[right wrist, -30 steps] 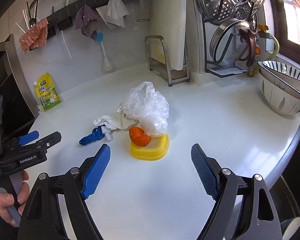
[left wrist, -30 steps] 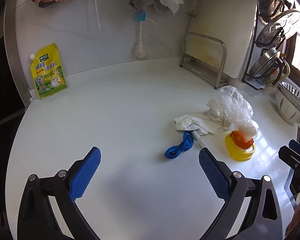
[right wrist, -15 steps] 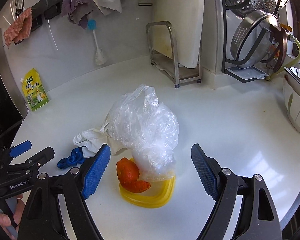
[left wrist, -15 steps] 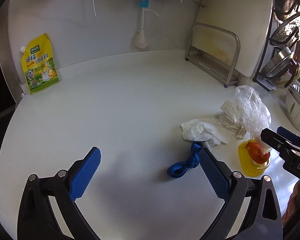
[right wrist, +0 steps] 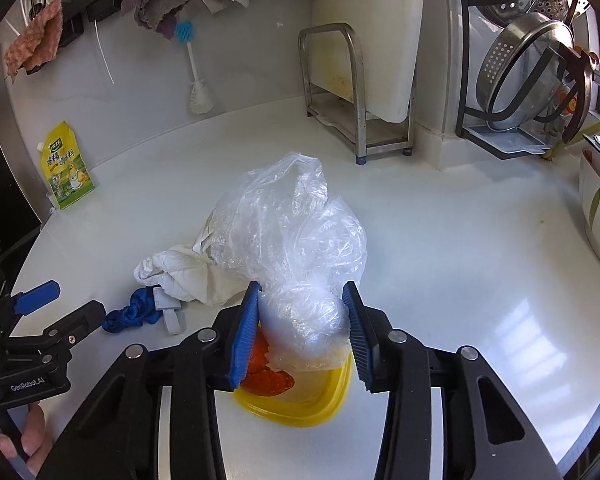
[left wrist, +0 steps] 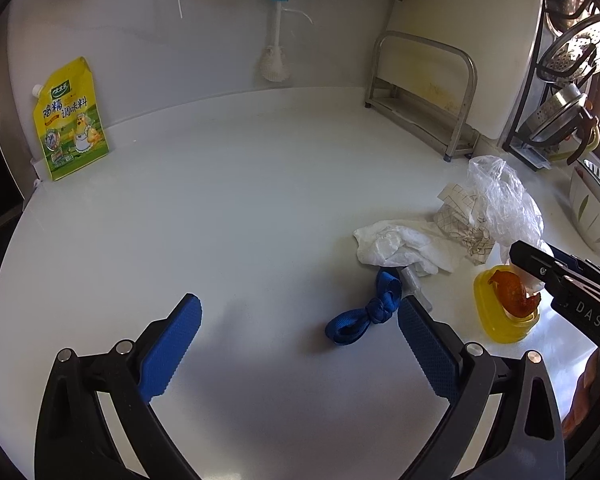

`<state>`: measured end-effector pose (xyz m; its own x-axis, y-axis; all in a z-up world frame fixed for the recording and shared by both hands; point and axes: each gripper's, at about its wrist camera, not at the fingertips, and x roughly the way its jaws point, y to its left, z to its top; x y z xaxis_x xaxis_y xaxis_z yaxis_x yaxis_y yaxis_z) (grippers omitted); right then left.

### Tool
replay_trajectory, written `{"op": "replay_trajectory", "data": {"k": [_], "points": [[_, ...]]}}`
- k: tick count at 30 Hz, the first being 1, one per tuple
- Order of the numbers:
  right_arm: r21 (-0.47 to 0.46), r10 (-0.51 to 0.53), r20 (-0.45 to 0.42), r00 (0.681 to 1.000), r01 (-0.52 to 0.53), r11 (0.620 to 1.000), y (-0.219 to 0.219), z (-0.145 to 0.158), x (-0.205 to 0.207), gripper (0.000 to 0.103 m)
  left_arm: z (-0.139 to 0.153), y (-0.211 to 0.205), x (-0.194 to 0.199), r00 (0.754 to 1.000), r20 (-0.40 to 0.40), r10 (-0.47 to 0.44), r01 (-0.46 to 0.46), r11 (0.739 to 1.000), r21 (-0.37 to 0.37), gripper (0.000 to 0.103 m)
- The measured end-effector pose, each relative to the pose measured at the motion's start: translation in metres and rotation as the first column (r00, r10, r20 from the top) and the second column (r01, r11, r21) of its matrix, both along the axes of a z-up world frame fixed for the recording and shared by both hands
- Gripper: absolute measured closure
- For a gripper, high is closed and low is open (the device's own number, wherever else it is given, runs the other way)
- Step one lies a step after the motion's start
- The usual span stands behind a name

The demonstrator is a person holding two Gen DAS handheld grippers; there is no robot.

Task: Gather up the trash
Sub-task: 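Grasp the clear plastic bag with the right gripper while the left gripper grasps the blue strip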

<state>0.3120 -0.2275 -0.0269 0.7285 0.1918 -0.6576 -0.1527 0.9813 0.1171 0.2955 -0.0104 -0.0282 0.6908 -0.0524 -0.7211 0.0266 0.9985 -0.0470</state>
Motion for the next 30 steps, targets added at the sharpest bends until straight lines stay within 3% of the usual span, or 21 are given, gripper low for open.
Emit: {"op": "replay_trajectory", "data": {"k": [10, 22, 25, 28, 30], "points": [[0.087, -0.049, 0.047, 0.998, 0.045, 0.995, -0.027, 0.013, -0.019, 0.064, -0.006, -0.018, 0.007, 0.999, -0.036, -0.041, 0.04, 0.999, -0.009, 0.006], [0.125, -0.091, 0.05, 0.995, 0.085, 0.989, -0.049, 0.013, -0.039, 0.064, -0.015, -0.031, 0.023, 0.997, -0.075, -0.013, 0.018, 0.998, 0.066, 0.008], [0.134, -0.097, 0.053, 0.994, 0.089, 0.987, -0.052, 0.014, -0.042, 0.064, -0.018, -0.036, 0.027, 0.995, -0.1, -0.023, 0.031, 0.996, 0.085, 0.02], [0.14, -0.097, 0.05, 0.994, 0.089, 0.986, -0.054, 0.013, -0.042, 0.064, -0.02, -0.036, 0.027, 0.992, -0.117, -0.052, 0.059, 0.997, 0.059, 0.036], [0.141, -0.095, 0.047, 0.994, 0.088, 0.986, -0.053, 0.013, -0.042, 0.064, -0.019, -0.036, 0.025, 0.992, -0.108, -0.063, 0.068, 0.997, 0.046, 0.054]]}}
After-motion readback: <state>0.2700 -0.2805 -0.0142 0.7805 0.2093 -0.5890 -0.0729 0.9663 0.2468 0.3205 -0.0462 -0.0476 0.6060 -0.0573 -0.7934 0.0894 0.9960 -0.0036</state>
